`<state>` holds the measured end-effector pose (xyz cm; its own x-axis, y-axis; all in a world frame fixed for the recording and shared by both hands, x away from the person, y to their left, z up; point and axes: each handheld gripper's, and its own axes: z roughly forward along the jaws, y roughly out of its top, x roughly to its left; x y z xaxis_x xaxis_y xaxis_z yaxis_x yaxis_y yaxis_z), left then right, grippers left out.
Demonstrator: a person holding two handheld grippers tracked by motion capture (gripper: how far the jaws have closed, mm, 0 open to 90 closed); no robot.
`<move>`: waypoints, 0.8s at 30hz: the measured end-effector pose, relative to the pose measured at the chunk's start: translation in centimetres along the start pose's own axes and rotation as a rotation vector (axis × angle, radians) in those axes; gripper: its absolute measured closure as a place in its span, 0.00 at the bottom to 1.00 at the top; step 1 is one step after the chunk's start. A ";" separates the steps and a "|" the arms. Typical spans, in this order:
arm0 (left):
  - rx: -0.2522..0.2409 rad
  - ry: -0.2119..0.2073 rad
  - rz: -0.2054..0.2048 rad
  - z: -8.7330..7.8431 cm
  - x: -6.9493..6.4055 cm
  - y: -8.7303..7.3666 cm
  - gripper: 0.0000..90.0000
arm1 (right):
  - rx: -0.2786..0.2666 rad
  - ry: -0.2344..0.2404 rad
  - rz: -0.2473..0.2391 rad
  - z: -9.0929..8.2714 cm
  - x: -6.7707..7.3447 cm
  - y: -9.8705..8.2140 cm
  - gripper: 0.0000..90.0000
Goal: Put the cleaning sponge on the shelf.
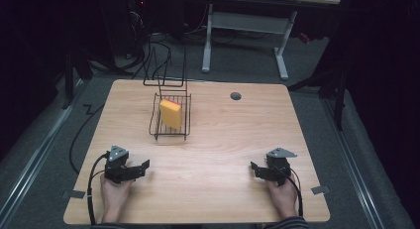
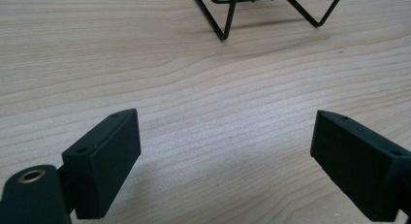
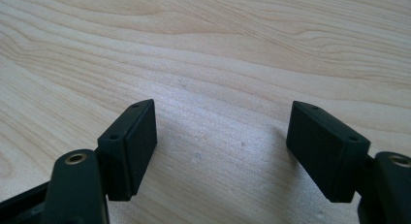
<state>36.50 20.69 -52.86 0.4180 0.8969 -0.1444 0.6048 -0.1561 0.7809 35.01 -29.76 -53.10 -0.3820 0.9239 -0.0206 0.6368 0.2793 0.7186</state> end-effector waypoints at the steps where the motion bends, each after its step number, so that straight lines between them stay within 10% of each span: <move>1: 0.002 -0.001 0.002 0.0 0.0 0.0 0.13 | 0.000 0.000 0.000 0.0 0.0 0.0 0.30; 24: 0.094 0.091 0.100 1.6 -0.9 0.0 0.17 | 0.000 0.000 0.001 0.0 0.0 0.0 0.30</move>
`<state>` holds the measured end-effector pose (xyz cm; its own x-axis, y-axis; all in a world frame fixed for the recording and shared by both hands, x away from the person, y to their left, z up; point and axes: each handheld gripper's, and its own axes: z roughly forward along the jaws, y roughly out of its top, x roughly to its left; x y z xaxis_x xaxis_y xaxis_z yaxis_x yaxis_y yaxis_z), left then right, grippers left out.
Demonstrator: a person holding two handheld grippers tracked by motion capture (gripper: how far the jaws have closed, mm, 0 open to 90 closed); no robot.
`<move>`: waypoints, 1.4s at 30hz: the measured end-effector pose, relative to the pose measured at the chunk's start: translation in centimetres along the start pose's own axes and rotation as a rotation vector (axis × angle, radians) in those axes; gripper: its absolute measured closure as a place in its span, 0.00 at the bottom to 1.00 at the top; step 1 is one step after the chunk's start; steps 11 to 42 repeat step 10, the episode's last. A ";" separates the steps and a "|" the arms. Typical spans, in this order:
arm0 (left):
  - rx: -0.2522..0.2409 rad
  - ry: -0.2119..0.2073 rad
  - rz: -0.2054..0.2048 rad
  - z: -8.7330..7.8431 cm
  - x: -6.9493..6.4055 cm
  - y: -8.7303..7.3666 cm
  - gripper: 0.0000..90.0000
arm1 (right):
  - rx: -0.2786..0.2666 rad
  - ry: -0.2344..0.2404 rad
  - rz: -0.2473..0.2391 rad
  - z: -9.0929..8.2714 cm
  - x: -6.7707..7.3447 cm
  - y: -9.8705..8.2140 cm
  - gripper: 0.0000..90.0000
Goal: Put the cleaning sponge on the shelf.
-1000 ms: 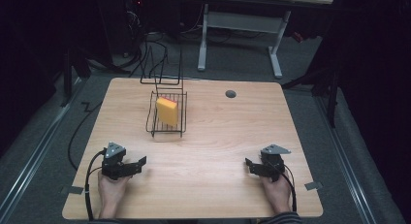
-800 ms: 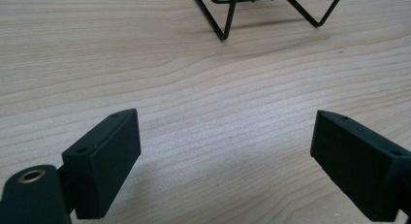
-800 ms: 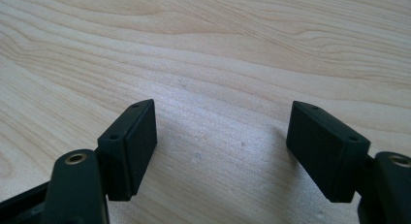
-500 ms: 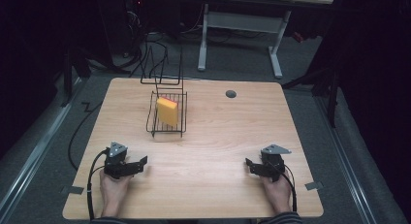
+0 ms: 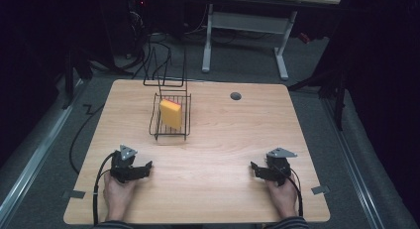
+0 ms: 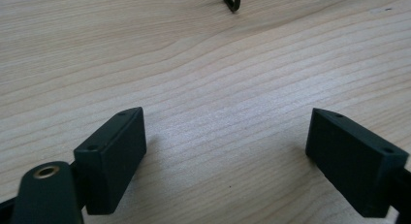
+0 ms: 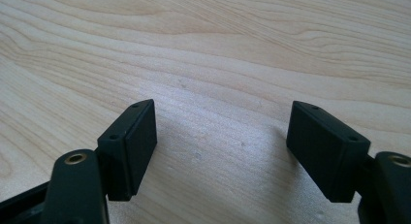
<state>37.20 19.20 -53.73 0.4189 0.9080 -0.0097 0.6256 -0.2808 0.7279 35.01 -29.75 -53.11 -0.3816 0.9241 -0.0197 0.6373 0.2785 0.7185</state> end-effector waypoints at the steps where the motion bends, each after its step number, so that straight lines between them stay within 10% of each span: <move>1: -0.001 0.001 0.000 0.0 0.0 0.0 0.17 | 0.000 0.000 0.000 0.0 0.0 0.0 0.30; 42: 0.000 -0.004 -0.003 0.0 0.0 0.0 0.17 | 0.000 -0.001 0.000 0.0 0.0 0.0 0.30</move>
